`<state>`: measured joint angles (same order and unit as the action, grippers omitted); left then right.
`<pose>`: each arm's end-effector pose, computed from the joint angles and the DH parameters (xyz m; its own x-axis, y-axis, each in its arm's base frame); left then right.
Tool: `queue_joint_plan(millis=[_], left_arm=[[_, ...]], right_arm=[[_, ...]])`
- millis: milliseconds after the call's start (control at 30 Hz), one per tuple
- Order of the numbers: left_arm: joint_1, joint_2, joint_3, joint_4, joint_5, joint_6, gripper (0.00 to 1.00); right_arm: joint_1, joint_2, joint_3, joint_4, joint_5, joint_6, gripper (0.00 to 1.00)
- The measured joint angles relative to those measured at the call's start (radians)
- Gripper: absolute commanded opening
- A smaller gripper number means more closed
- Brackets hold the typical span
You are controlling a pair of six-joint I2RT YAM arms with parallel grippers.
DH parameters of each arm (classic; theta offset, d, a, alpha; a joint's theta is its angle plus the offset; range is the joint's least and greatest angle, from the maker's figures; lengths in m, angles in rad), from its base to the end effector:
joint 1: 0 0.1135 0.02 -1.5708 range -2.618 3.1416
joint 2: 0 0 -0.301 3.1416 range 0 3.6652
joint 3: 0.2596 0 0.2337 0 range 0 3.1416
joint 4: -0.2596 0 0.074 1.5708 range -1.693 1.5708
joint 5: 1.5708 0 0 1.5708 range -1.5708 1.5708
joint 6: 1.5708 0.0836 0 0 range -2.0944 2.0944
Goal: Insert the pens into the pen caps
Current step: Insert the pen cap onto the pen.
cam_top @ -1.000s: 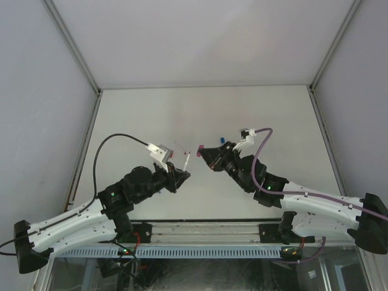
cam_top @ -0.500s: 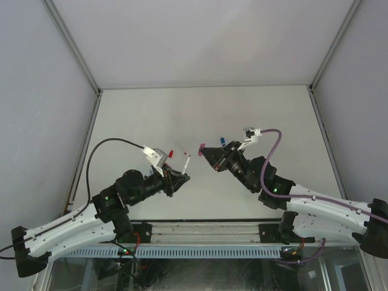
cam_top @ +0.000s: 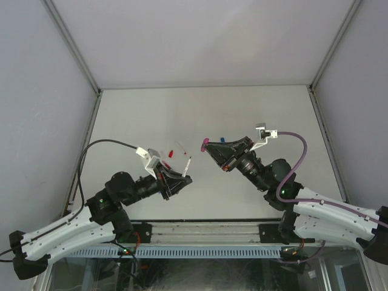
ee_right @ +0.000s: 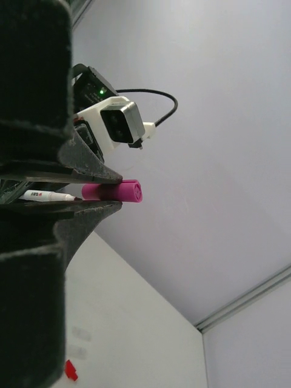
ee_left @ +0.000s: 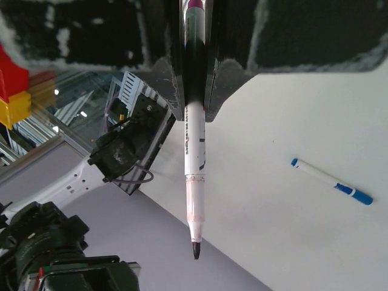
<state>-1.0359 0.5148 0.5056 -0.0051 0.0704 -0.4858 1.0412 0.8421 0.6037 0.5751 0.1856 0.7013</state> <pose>0.0672 -0.1250 0.3174 -0.4239 -0.1983 -0.8837 0.7872 0.4019 -0.4677 0.1147 0.1653 0.3946 -0.3630 0.6352 -0.6818 -0.6885 0.3102 0.6556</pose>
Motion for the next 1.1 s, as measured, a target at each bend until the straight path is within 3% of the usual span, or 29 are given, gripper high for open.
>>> queue_joint_plan(millis=[467,1100], left_arm=[[0.0,0.008,0.002,0.055,0.079,-0.01,0.0],[-0.001,0.021,0.002,0.071,0.092,-0.01,0.0]], right_arm=[[-0.011,0.042,0.0,0.08,-0.11,0.005,0.0],[-0.013,0.072,-0.001,0.086,-0.145,0.036,0.0]])
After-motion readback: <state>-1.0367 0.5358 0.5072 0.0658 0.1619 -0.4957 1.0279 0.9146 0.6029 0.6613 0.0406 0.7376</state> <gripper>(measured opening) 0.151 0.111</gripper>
